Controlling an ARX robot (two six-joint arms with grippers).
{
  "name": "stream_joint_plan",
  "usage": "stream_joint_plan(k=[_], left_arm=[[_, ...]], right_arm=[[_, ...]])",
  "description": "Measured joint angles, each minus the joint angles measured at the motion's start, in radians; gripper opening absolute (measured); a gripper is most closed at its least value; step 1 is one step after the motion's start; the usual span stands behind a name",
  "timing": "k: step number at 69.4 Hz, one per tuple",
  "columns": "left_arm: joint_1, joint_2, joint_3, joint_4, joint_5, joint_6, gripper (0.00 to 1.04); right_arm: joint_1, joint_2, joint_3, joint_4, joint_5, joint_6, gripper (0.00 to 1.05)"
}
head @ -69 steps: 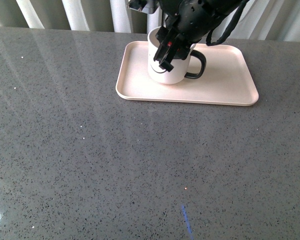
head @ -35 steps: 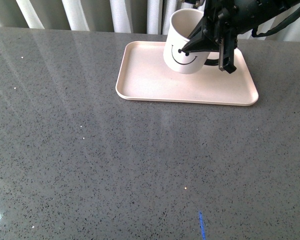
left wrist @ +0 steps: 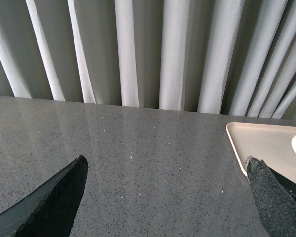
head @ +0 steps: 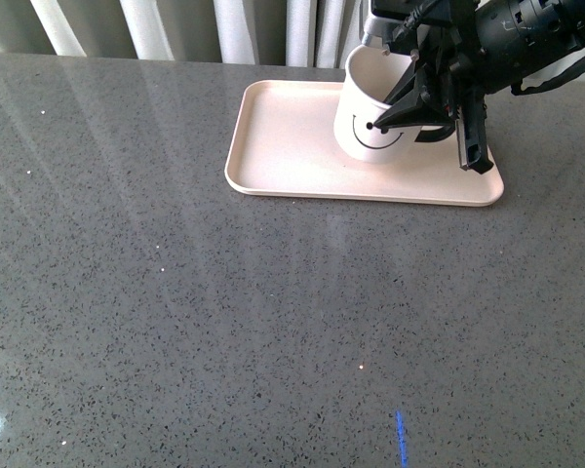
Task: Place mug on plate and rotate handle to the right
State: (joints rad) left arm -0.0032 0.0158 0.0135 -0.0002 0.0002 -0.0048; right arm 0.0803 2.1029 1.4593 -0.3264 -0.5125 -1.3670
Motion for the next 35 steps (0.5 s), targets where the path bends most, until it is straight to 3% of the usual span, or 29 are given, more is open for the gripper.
stream_joint_plan(k=[35], left_arm=[[0.0, 0.0, 0.0, 0.0, 0.0, 0.0, 0.95]], right_arm=[[0.016, 0.011, 0.0, -0.027, 0.018, -0.037, 0.02]])
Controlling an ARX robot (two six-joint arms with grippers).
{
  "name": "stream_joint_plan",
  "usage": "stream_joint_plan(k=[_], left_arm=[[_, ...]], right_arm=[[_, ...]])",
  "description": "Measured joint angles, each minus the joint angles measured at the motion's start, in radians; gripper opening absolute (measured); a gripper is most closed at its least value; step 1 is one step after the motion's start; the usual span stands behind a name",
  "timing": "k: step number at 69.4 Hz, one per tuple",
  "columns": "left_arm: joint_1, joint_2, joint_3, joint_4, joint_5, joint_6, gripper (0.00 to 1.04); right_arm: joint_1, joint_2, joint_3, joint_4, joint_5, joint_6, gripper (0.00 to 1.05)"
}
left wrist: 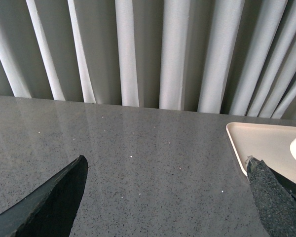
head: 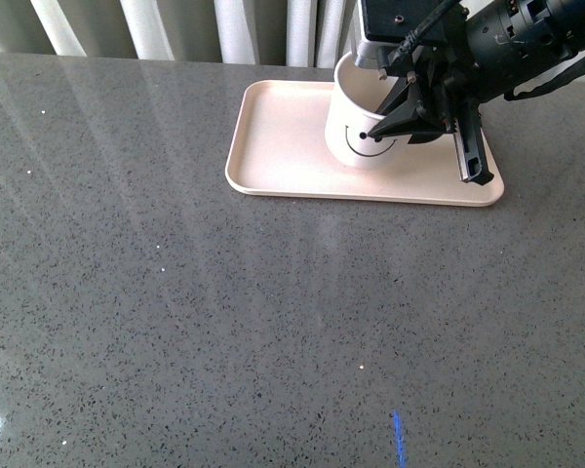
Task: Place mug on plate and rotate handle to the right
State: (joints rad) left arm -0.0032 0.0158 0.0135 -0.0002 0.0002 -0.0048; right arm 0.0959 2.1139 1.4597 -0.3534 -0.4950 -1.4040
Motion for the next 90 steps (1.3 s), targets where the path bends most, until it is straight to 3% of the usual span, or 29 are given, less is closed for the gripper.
stream_joint_plan(k=[52, 81, 87, 90], left_arm=[[0.0, 0.0, 0.0, 0.0, 0.0, 0.0, 0.95], [0.0, 0.0, 0.0, 0.0, 0.0, 0.0, 0.95], [0.0, 0.0, 0.0, 0.0, 0.0, 0.0, 0.95], [0.0, 0.0, 0.0, 0.0, 0.0, 0.0, 0.95]], right_arm=[[0.026, 0.049, 0.023, -0.026, 0.031, -0.034, 0.03], [0.029, 0.056, 0.024, -0.021, 0.048, -0.037, 0.71], [0.029, 0.056, 0.03, -0.015, 0.051, -0.037, 0.92], [0.03, 0.056, 0.032, -0.008, 0.051, -0.032, 0.97]])
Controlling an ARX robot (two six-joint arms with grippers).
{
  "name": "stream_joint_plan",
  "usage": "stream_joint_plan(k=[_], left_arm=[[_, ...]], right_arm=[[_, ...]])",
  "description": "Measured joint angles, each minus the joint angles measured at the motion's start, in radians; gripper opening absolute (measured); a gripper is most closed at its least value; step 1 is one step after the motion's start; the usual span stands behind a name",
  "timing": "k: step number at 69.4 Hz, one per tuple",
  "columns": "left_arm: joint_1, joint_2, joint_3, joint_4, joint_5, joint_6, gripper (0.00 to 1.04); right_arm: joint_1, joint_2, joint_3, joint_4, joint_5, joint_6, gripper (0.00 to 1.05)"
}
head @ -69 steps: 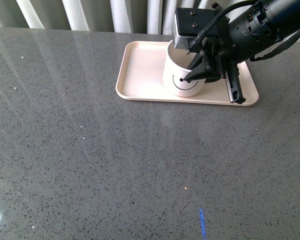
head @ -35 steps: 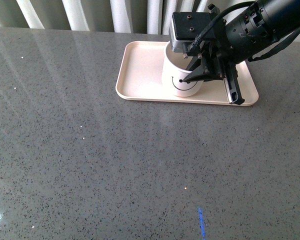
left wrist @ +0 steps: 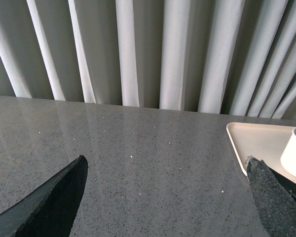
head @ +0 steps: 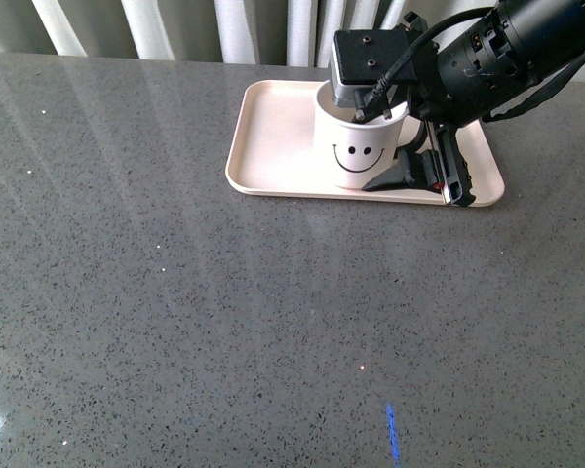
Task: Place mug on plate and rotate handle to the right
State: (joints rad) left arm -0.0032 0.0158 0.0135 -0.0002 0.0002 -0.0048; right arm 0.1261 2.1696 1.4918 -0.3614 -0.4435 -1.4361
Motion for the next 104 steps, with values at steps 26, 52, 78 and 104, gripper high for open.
stream_joint_plan(k=[26, 52, 78, 104], left_arm=[[0.0, 0.0, 0.0, 0.0, 0.0, 0.0, 0.95], [0.0, 0.0, 0.0, 0.0, 0.0, 0.0, 0.95], [0.0, 0.0, 0.0, 0.0, 0.0, 0.0, 0.95], [0.0, 0.0, 0.0, 0.0, 0.0, 0.0, 0.95]], right_arm=[[0.002, -0.063, -0.017, 0.063, -0.043, 0.056, 0.96], [-0.064, -0.451, -0.267, 0.138, -0.284, 0.244, 0.96], [-0.051, -0.737, -0.943, 1.251, 0.517, 1.338, 0.36], [-0.126, -1.004, -1.255, 1.283, 0.447, 1.423, 0.02]])
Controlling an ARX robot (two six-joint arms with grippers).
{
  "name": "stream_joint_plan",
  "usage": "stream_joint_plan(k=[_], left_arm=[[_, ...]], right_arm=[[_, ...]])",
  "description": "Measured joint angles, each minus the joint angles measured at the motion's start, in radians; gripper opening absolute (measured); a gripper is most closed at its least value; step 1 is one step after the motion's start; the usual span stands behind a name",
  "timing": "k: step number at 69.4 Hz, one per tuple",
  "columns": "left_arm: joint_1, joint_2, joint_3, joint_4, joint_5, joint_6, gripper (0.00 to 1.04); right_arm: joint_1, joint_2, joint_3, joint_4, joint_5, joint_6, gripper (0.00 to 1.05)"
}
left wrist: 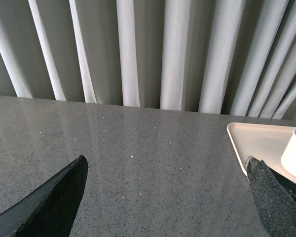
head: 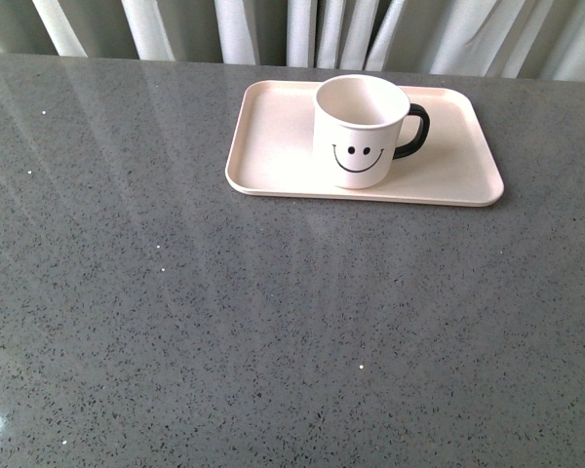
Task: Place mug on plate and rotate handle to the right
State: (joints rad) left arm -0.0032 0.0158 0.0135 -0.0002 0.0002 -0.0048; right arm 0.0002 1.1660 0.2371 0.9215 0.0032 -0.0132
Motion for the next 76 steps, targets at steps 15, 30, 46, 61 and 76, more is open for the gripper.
stream_joint_plan(k=[15, 30, 46, 61, 76], left_arm=[[0.0, 0.0, 0.0, 0.0, 0.0, 0.0, 0.95], [0.0, 0.0, 0.0, 0.0, 0.0, 0.0, 0.95], [0.0, 0.0, 0.0, 0.0, 0.0, 0.0, 0.95], [0.0, 0.0, 0.0, 0.0, 0.0, 0.0, 0.95], [0.0, 0.0, 0.0, 0.0, 0.0, 0.0, 0.95]], right_arm=[[0.0, -0.175, -0.109, -0.07, -0.004, 0.001, 0.02], [0.0, -0.303, -0.207, -0.108, -0.003, 0.002, 0.02], [0.0, -0.496, -0.217, -0.273, -0.003, 0.002, 0.02], [0.0, -0.642, -0.218, -0.406, -0.003, 0.002, 0.02], [0.0, -0.761, -0.218, -0.519, -0.003, 0.002, 0.02]])
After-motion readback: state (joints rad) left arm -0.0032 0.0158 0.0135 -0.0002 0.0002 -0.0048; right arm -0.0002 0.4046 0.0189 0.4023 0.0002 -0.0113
